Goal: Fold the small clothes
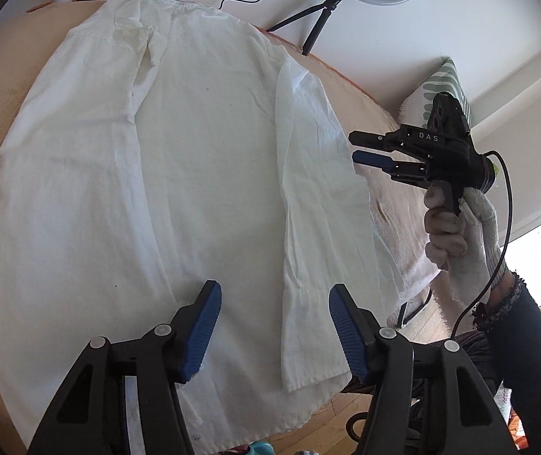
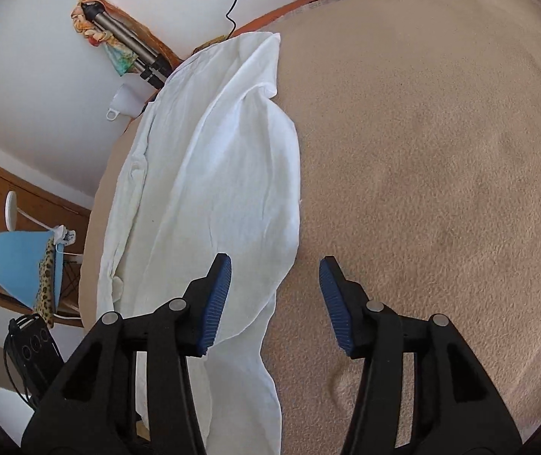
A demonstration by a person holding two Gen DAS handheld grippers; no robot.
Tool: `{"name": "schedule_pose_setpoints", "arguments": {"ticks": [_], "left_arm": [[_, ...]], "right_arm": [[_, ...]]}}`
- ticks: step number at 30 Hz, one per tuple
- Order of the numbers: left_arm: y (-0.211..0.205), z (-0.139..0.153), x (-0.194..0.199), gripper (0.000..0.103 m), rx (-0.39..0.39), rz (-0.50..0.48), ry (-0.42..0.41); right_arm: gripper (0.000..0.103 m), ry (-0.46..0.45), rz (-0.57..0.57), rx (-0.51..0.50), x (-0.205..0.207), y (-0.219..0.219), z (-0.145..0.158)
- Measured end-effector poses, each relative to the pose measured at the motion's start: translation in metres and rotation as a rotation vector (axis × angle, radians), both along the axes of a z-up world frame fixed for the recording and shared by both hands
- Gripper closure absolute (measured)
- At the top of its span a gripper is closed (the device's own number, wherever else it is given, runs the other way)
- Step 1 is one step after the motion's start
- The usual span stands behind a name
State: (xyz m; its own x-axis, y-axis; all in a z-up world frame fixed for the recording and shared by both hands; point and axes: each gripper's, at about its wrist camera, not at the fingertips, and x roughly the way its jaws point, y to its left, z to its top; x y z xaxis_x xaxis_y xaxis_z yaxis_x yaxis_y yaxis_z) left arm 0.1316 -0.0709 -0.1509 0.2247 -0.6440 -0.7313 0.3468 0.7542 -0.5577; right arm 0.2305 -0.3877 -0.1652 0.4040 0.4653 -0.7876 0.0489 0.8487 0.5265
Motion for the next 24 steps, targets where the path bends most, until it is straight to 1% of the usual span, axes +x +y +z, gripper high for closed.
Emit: {"name": "schedule_pose_setpoints", "arguments": {"ticks": [2, 3, 4, 5, 6, 7, 9, 11, 13, 14, 15, 16, 17, 18, 20, 21, 22, 24], "left_arm": [[-0.004, 0.001, -0.001, 0.053, 0.005, -0.012, -0.019], [-0.007, 0.002, -0.002, 0.070, 0.003, -0.020, -0.017], [-0.009, 0.001, -0.002, 0.079, -0.002, -0.026, -0.011], [-0.010, 0.000, -0.002, 0.082, -0.006, -0.028, -0.007], [-0.012, -0.001, 0.000, 0.091, -0.009, -0.029, -0.006], [-0.014, -0.001, 0.000, 0.100, -0.011, -0.029, -0.006], [-0.014, 0.001, -0.003, 0.101, -0.020, -0.020, -0.012], [-0.011, 0.005, -0.005, 0.102, -0.073, -0.015, 0.001], [-0.009, 0.008, -0.007, 0.102, -0.114, -0.013, 0.002], [-0.010, 0.006, -0.007, 0.102, -0.113, -0.019, 0.006], [-0.012, 0.003, -0.007, 0.102, -0.083, -0.023, 0.005], [-0.013, -0.001, -0.009, 0.102, -0.034, -0.024, -0.002], [-0.016, -0.004, -0.010, 0.102, 0.009, -0.028, -0.015], [-0.017, -0.004, -0.013, 0.101, 0.029, -0.036, -0.031], [-0.019, 0.004, -0.019, 0.094, 0.066, -0.044, -0.077], [-0.019, 0.010, -0.023, 0.083, 0.083, -0.043, -0.114], [-0.016, 0.015, -0.028, 0.078, 0.097, -0.037, -0.154], [-0.016, 0.026, -0.037, 0.075, 0.131, -0.020, -0.226]], "right_arm": [[0.062, 0.013, 0.003, -0.021, 0.010, 0.004, -0.005], [0.065, 0.009, 0.010, -0.034, 0.013, 0.006, -0.007], [0.076, 0.005, 0.015, -0.043, 0.017, 0.011, -0.007], [0.090, 0.003, 0.021, -0.042, 0.020, 0.013, -0.007], [0.095, 0.001, 0.028, -0.033, 0.023, 0.016, -0.008], [0.096, -0.007, 0.030, -0.040, 0.024, 0.019, -0.007], [0.098, -0.034, 0.040, -0.089, 0.027, 0.026, 0.000], [0.099, -0.061, 0.043, -0.127, 0.028, 0.029, 0.009], [0.099, -0.085, 0.037, -0.119, 0.029, 0.028, 0.020], [0.099, -0.096, 0.036, -0.106, 0.030, 0.026, 0.025], [0.099, -0.105, 0.032, -0.113, 0.030, 0.024, 0.028], [0.099, -0.111, 0.027, -0.133, 0.031, 0.024, 0.028], [0.099, -0.105, 0.028, -0.152, 0.033, 0.025, 0.025], [0.099, -0.083, 0.038, -0.152, 0.034, 0.026, 0.019], [0.097, -0.036, 0.074, -0.127, 0.036, 0.029, 0.008], [0.097, -0.021, 0.084, -0.120, 0.035, 0.030, 0.006], [0.096, -0.024, 0.085, -0.122, 0.033, 0.030, 0.008], [0.094, -0.046, 0.090, -0.108, 0.027, 0.026, 0.018]]}}
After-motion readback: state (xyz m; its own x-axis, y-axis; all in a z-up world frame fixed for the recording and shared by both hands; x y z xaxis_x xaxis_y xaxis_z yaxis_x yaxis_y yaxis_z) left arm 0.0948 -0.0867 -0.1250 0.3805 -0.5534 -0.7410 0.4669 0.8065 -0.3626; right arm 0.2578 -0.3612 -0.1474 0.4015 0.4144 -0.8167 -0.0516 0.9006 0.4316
